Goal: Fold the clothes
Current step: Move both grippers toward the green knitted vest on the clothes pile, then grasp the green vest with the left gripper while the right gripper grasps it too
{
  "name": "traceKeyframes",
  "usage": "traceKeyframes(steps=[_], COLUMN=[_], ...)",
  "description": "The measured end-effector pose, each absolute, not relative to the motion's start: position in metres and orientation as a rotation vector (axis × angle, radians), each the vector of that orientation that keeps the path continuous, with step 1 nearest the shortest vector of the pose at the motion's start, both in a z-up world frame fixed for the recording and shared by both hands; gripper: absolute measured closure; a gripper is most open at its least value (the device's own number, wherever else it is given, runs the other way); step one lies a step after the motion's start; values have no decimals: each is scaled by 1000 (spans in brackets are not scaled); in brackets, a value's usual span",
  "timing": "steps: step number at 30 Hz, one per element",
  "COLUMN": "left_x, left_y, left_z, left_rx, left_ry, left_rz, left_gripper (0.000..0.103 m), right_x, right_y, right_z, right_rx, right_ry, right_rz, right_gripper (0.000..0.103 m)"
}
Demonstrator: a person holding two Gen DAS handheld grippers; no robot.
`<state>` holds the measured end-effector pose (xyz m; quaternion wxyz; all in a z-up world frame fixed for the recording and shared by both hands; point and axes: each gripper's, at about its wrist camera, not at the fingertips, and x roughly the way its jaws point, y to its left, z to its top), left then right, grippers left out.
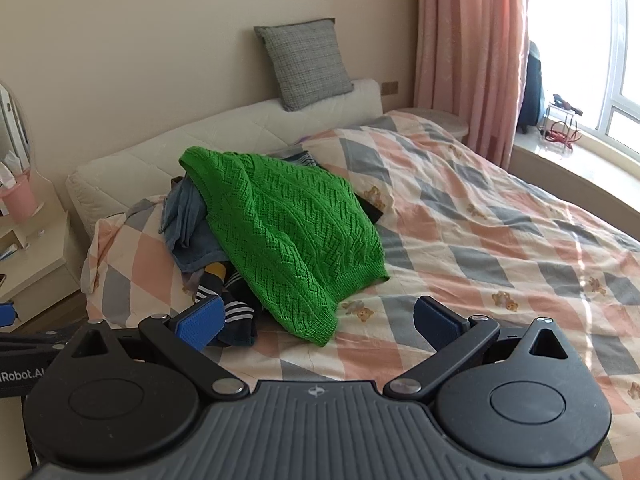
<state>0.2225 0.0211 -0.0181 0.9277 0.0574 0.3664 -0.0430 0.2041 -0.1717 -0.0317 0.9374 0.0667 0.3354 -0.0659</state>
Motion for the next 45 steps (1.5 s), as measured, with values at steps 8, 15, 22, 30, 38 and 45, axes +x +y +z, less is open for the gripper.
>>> traceKeyframes(steps=[8,15,22,30,38,45], left_x=[228,258,301,381,456,528], left_y=[28,33,27,33,38,51], left_z=[-19,-30,-49,-75,-97,-120], left_rx=[69,89,135,167,176,80], left_ry=[776,815,856,938,993,1040], left_rz=[-35,-45,-105,-172,-255,-263], left_gripper=[1,1,1,1,1,1], right_x=[210,232,267,330,398,438], right_y=[-175,-176,-187,-189,-180,-193], right_z=[-31,-47,-69,-99,-135,-189], right_rx=[124,139,198,299,335,480], right_ry=[685,719,778,872,966,1088], right_rz=[-97,-100,-169,-204,-265,-285], right_gripper=[0,0,0,0,0,0])
